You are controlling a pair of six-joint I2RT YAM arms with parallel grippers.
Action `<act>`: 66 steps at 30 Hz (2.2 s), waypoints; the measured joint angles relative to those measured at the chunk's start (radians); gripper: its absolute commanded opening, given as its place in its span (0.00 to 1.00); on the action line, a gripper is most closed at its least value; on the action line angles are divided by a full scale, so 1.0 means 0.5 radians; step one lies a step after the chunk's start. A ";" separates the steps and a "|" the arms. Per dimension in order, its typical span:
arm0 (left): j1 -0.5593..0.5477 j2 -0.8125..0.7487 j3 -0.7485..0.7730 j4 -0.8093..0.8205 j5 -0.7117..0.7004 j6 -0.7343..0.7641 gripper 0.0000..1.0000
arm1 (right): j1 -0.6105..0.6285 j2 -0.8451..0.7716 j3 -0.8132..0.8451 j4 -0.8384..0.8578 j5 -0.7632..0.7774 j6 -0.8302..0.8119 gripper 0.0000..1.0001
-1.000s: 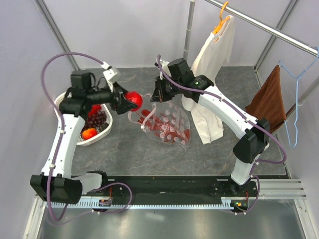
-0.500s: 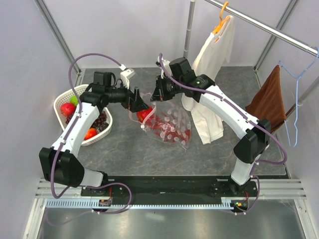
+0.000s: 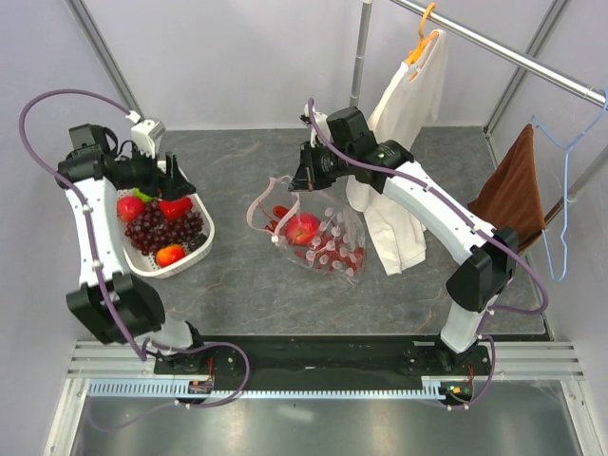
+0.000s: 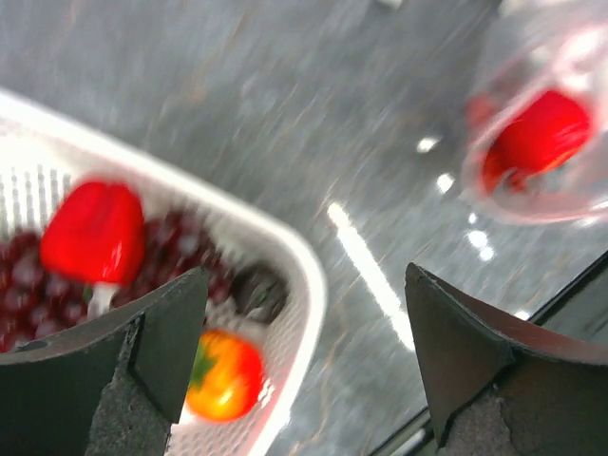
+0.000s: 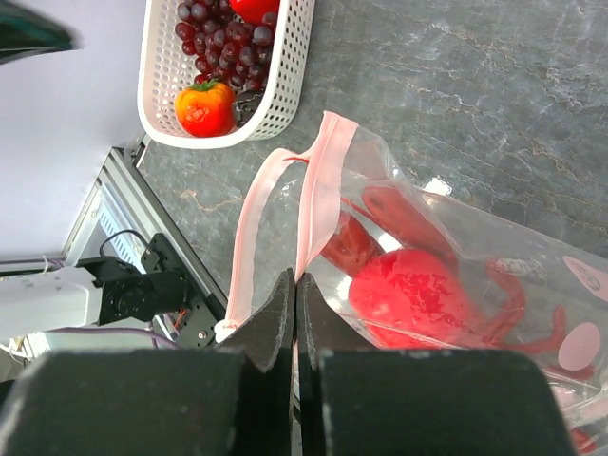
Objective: Place the food in the zip-top bag and seal the zipper
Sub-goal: Place the fake fruit in the zipper food storage bag, then pick up the fake fruit from the bin, then place the fake fruit in the zipper food storage bag.
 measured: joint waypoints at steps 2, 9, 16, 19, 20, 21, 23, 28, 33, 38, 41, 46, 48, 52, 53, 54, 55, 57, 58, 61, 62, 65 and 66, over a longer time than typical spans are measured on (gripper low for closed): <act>0.094 0.159 0.021 -0.129 -0.077 0.188 0.87 | 0.000 0.000 0.000 0.000 -0.004 0.001 0.00; 0.181 0.691 0.152 -0.188 -0.443 0.578 0.85 | 0.000 0.000 -0.011 0.007 -0.010 0.009 0.00; 0.109 1.112 0.605 -0.106 -0.706 0.714 0.92 | 0.000 0.000 -0.018 0.013 -0.014 0.010 0.00; 0.071 1.215 0.655 -0.081 -0.791 0.766 0.97 | 0.000 0.000 -0.018 0.014 -0.014 0.011 0.00; 0.057 1.241 0.655 -0.080 -0.809 0.783 0.97 | 0.000 0.000 -0.018 0.014 -0.013 0.011 0.00; 0.043 1.263 0.655 -0.082 -0.828 0.797 0.98 | 0.000 0.000 -0.018 0.014 -0.014 0.012 0.00; 0.015 1.304 0.655 -0.083 -0.838 0.821 0.98 | 0.000 0.000 -0.019 0.014 -0.014 0.012 0.00; -0.023 1.384 0.655 -0.083 -0.841 0.846 0.95 | 0.000 0.000 -0.031 0.016 -0.014 0.012 0.00; -0.021 1.462 0.646 -0.058 -0.876 0.845 0.84 | 0.000 0.000 -0.037 0.016 -0.014 0.012 0.00; -0.021 1.508 0.632 -0.025 -0.886 0.844 0.66 | 0.000 0.000 -0.040 0.016 -0.014 0.011 0.00; -0.023 1.506 0.630 -0.023 -0.882 0.842 0.47 | 0.000 0.000 -0.042 0.016 -0.014 0.011 0.00; -0.019 1.437 0.600 -0.031 -0.861 0.839 0.36 | 0.000 0.000 -0.044 0.015 -0.014 0.011 0.00; -0.011 1.369 0.599 -0.031 -0.827 0.833 0.30 | 0.000 0.000 -0.044 0.016 -0.014 0.011 0.00; 0.028 1.195 0.670 -0.046 -0.728 0.769 0.21 | -0.001 0.000 -0.044 0.016 -0.014 0.011 0.00; 0.042 1.177 0.694 -0.045 -0.715 0.758 0.21 | -0.001 0.000 -0.044 0.015 -0.014 0.011 0.00; 0.052 1.154 0.729 -0.049 -0.690 0.741 0.21 | -0.001 0.000 -0.044 0.016 -0.014 0.011 0.00; 0.060 1.129 0.769 -0.057 -0.633 0.723 0.21 | -0.001 0.000 -0.044 0.016 -0.014 0.011 0.00; 0.078 1.060 0.819 -0.105 -0.495 0.692 0.19 | -0.002 0.000 -0.044 0.016 -0.014 0.011 0.00; 0.082 1.009 0.823 -0.135 -0.404 0.677 0.19 | -0.004 0.000 -0.044 0.015 -0.014 0.011 0.00; 0.050 0.834 0.784 -0.208 -0.143 0.602 0.17 | -0.011 0.000 -0.044 0.016 -0.014 0.012 0.00; 0.019 0.747 0.736 -0.226 -0.048 0.563 0.15 | -0.014 0.000 -0.044 0.016 -0.014 0.013 0.00; -0.139 0.472 0.544 -0.237 0.226 0.430 0.15 | -0.021 0.000 -0.044 0.016 -0.014 0.014 0.00; -0.214 0.387 0.468 -0.227 0.294 0.377 0.15 | -0.021 0.000 -0.044 0.016 -0.014 0.014 0.00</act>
